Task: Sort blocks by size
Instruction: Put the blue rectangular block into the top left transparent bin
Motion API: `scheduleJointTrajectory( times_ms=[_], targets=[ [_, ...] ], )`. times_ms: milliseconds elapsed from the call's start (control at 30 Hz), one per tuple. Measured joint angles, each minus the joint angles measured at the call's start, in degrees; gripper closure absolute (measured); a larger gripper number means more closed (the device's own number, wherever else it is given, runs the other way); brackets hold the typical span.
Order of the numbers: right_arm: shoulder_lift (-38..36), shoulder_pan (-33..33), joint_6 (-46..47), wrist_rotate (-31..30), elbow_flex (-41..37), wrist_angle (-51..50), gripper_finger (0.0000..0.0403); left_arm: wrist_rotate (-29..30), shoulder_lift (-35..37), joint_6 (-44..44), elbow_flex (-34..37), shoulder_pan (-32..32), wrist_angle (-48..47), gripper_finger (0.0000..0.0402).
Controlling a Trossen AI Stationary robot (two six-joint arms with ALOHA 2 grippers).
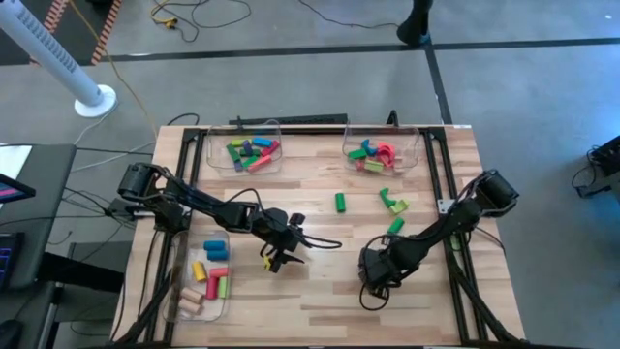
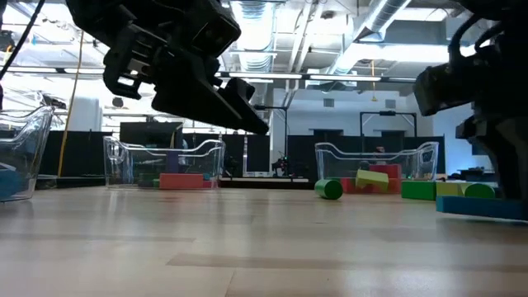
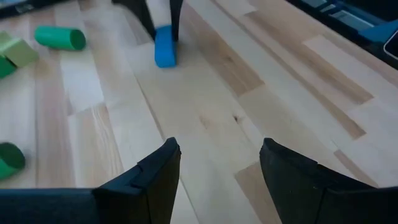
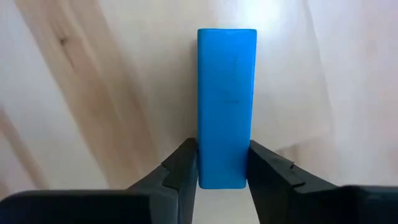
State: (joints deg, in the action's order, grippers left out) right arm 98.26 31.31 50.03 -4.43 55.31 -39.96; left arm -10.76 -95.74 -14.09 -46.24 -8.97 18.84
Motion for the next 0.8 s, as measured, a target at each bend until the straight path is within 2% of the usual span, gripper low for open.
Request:
scheduleJointTrajectory(
  times_ms=[333,667,800],
  targets=[
    [0.00,-1.94,-4.54,-0.17,-0.06,8.91,0.0263,-0.05,0.00,-3.80,-0.99,-0.01,1.72,0.0189],
    [-0.07,-5.69,-11.67,0.02,-0.04,20.87,0.0263,-0.39,0.00,-16.89,-1.33,-2.95,4.19,0.0189],
    [-0.07,-7.31,-14.29,1.91,-0.02,27.63,0.0263,-0.19,0.02,-21.65,-1.33,-4.17,5.88,0.0189]
  ],
)
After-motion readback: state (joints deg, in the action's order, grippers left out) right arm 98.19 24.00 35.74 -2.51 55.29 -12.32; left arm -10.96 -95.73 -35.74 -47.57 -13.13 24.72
